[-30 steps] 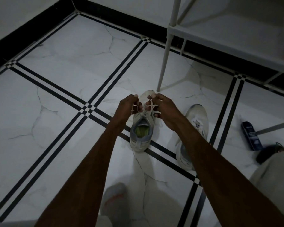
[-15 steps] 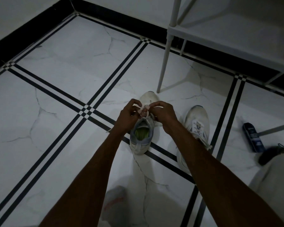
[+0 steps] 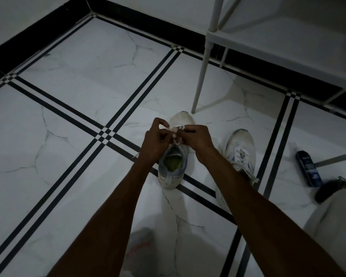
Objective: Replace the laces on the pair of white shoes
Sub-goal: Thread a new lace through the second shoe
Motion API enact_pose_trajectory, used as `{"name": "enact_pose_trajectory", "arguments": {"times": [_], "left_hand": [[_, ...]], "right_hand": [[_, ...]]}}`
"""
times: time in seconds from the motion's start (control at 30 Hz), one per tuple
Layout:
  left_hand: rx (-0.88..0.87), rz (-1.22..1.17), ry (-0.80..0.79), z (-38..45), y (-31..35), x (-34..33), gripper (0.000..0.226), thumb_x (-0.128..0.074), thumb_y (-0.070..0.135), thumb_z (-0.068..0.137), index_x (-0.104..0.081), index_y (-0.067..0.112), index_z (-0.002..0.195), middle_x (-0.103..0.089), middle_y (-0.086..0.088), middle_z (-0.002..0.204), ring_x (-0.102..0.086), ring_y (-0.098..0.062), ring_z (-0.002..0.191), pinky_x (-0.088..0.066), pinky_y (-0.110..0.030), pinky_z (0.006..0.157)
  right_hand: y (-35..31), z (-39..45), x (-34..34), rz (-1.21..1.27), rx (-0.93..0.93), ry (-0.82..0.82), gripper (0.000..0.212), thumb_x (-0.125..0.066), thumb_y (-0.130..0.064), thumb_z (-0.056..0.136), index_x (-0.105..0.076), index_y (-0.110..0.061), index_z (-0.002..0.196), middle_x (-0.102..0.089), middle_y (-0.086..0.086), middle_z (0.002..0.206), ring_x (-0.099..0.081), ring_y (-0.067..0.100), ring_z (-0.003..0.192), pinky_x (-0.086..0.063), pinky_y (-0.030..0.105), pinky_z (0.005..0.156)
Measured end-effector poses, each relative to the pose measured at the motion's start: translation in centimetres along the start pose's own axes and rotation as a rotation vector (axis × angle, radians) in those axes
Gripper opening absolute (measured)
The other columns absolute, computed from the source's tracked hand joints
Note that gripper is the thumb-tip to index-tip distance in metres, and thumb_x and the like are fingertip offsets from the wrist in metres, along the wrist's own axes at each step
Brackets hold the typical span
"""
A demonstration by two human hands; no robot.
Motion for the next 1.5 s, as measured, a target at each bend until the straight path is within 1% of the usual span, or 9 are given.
{"name": "enact_pose_trajectory", "arguments": {"times": [0.13,0.3,0.43,0.53,0.7,0.83,1.1,1.3,1.5], "left_hand": [[0.206,-0.14,-0.013,-0.2,-1.3,0.1,0.038,-0.071,0.011,0.094,-0.042,0.012,0.119,-0.076,-0.013,0.097,-0.074,-0.023,0.091,-0.058,-0.028,0.079],[0.368,-0.253,-0.008,0.2,-2.4,0.6,0.041,-0.074,0.005,0.089,-0.044,0.012,0.117,-0.074,-0.02,0.105,-0.071,-0.03,0.101,-0.055,-0.039,0.089],[0.382,-0.275,-0.014,0.3,-2.4,0.7,0.039,-0.077,0.008,0.087,-0.05,0.011,0.115,-0.076,-0.017,0.102,-0.073,-0.028,0.098,-0.057,-0.037,0.085],[0.38,-0.26,0.015,0.2,-1.6,0.7,0.037,-0.072,0.01,0.091,-0.054,0.011,0.123,-0.077,-0.01,0.097,-0.073,-0.014,0.087,-0.052,-0.026,0.076],[0.333,-0.301,-0.077,-0.1,-0.7,0.4,0.07,-0.068,0.007,0.08,-0.042,0.017,0.145,-0.071,-0.009,0.123,-0.069,-0.017,0.102,-0.054,-0.018,0.078],[0.236,-0.225,-0.174,0.3,-0.5,0.2,0.064,-0.06,-0.011,0.091,-0.046,0.013,0.148,-0.069,-0.014,0.126,-0.069,-0.021,0.113,-0.058,-0.031,0.091],[0.131,0.001,-0.236,1.5,-0.9,0.0,0.023,-0.068,0.014,0.096,-0.074,0.005,0.117,-0.076,-0.008,0.107,-0.071,-0.02,0.103,-0.058,-0.03,0.09],[0.119,0.28,-0.006,0.7,-1.6,2.8,0.016,-0.072,0.031,0.094,-0.08,0.017,0.097,-0.076,0.004,0.084,-0.065,0.005,0.069,-0.047,-0.014,0.067],[0.309,0.018,0.086,-1.7,-4.1,4.2,0.029,-0.076,0.038,0.089,-0.08,0.01,0.095,-0.074,0.0,0.079,-0.068,-0.005,0.07,-0.049,-0.024,0.063]], "right_hand": [[0.1,-0.5,0.4,0.287,-0.082,-0.018,0.025,-0.076,-0.005,0.084,-0.074,0.001,0.108,-0.073,0.017,0.093,-0.07,0.021,0.077,-0.059,0.025,0.073],[-1.9,-0.7,1.0,-0.238,0.199,-0.184,0.013,-0.078,-0.006,0.082,-0.079,-0.014,0.092,-0.077,0.013,0.092,-0.073,0.02,0.079,-0.06,0.024,0.076],[-2.9,-0.5,0.8,-0.711,0.397,-0.085,0.014,-0.084,-0.012,0.076,-0.081,-0.014,0.09,-0.076,0.004,0.092,-0.066,0.008,0.07,-0.056,0.018,0.073],[-2.7,-0.9,1.0,-0.779,0.481,0.068,0.013,-0.085,-0.017,0.071,-0.079,-0.019,0.082,-0.075,-0.002,0.085,-0.067,0.01,0.072,-0.059,0.032,0.074],[-2.6,-1.2,0.5,-0.653,0.525,0.177,0.015,-0.085,-0.019,0.072,-0.072,-0.016,0.079,-0.07,-0.005,0.08,-0.063,0.004,0.071,-0.05,0.015,0.069],[-2.3,-1.1,0.8,-0.464,0.445,0.2,0.012,-0.083,-0.018,0.075,-0.073,-0.014,0.077,-0.068,-0.009,0.072,-0.064,-0.001,0.067,-0.048,0.008,0.066],[-1.4,-0.5,1.7,-0.362,0.345,0.112,0.014,-0.084,-0.023,0.076,-0.073,-0.015,0.076,-0.072,-0.01,0.074,-0.069,0.004,0.074,-0.055,0.02,0.07],[0.4,-0.9,5.5,-0.161,0.07,0.09,0.025,-0.092,-0.029,0.065,-0.079,-0.016,0.082,-0.077,-0.002,0.079,-0.073,0.013,0.08,-0.06,0.031,0.076],[3.2,-2.0,7.0,-0.152,-0.2,0.057,0.034,-0.085,-0.027,0.077,-0.075,0.0,0.095,-0.076,0.014,0.091,-0.069,0.017,0.076,-0.051,0.023,0.063]]}}
Point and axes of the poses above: each hand's wrist, its own z-axis towards the middle knuckle, its own x-axis out of the back of the hand, y = z × x, the point moved 5 cm from there along z, towards the middle knuckle
